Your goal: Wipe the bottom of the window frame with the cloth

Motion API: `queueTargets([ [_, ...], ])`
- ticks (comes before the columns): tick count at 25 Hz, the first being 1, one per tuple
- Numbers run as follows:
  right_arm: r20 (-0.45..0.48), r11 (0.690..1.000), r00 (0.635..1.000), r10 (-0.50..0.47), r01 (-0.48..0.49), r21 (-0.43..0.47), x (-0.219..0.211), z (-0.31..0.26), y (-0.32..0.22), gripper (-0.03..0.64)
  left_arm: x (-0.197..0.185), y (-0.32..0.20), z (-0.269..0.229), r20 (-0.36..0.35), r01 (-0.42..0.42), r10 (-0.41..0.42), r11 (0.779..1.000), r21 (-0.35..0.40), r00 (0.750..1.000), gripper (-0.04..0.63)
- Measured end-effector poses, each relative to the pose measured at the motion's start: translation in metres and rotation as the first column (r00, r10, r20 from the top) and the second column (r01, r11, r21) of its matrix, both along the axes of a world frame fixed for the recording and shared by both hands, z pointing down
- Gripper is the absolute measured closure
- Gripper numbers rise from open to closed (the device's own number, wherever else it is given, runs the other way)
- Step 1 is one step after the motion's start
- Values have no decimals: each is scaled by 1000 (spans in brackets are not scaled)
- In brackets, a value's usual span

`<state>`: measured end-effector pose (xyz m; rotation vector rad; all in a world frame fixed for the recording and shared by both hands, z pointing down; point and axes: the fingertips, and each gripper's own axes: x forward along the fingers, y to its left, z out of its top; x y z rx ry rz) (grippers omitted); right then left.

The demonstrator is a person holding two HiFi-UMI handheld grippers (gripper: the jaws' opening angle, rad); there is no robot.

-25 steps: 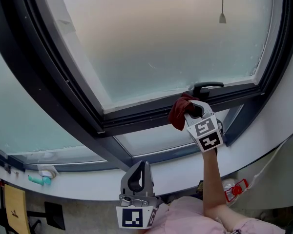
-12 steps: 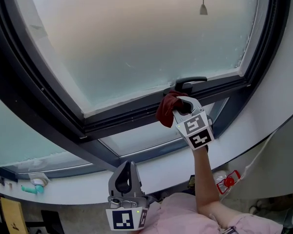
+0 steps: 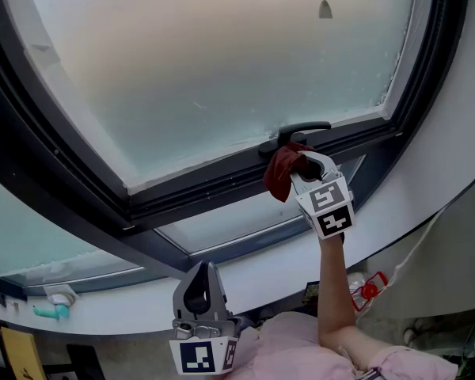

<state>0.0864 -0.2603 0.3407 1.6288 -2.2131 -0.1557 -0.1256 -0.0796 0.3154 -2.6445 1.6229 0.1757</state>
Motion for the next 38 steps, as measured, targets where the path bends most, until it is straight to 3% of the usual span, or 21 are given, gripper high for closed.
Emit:
queueTargets([
  [9,-2,998,999,52,-52,40,4,-1,3,546,-16,3,-2,-2,15,-15,1000,3,1000,601],
  [14,100,999,995,11,-15,48,-16,-7,19,546,-29,10,-1,1,15,-15,1000,2,1000,601],
  [24,45,973,973,-225,222,64,-149,-26,40,546,-70,26,-14,14,40,-40,999,2,999,601],
  [33,-45,890,892,-449,451,66,-277,-23,57,546,-123,42,-17,17,141,-142,990,30,990,601],
  [38,-84,847,849,-522,528,65,-328,-20,62,545,-152,49,-18,20,207,-208,977,41,978,601],
])
